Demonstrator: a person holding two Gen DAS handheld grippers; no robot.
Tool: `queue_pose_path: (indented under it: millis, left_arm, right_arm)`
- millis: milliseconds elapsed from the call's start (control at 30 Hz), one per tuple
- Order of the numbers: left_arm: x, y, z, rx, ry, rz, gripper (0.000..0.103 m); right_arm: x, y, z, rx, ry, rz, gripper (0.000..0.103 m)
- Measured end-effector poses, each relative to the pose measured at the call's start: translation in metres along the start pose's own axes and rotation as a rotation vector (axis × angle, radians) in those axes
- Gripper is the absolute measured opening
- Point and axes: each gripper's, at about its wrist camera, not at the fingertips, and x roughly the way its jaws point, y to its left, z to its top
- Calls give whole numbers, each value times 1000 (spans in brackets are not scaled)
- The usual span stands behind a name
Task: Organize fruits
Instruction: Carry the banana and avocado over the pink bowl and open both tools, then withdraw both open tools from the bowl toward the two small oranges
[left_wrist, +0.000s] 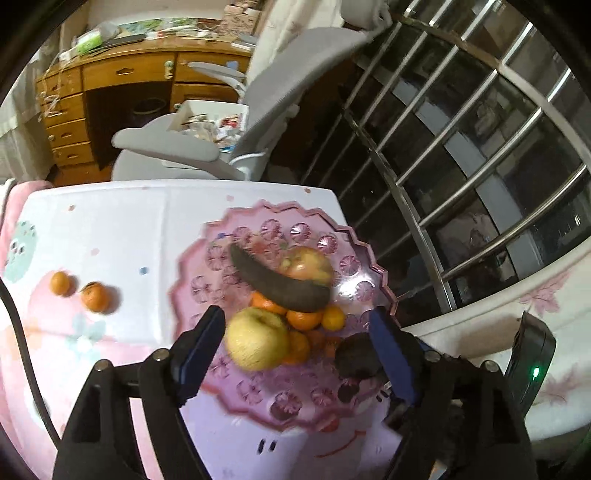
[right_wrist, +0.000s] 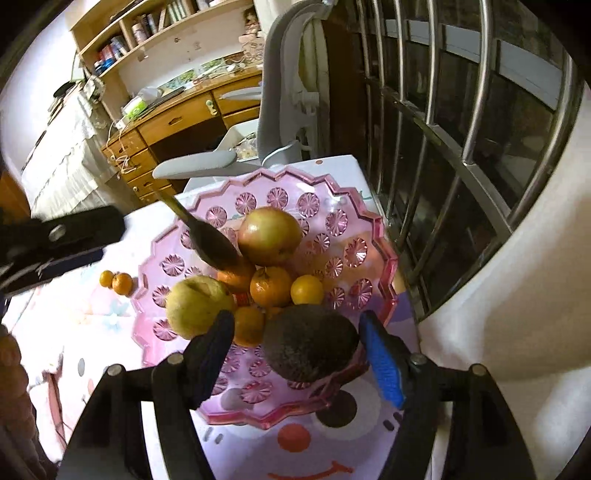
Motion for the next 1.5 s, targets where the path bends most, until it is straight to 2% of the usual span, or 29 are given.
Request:
queue_pose_path:
  millis: [333,600,1000,1233,1500]
  left_arm:
    - [-71,75,-18,-98,0,105,84]
    - [-101,143,-38,-117,17,145,84]
    - [-125,231,-36,49,94,128,88]
    - [-120,264,-17,211,109,152,92]
    - [-86,283,5,235,99,153,92]
  right_arm:
    - [-27,37,4,59,55,15,72]
    - [-28,85,-13,124,114,64,72]
    - [-14,170,-38,319,156,56,72]
    - [12,209,-27,439,214,73,72]
    - [59,227,1,541,307,87,72]
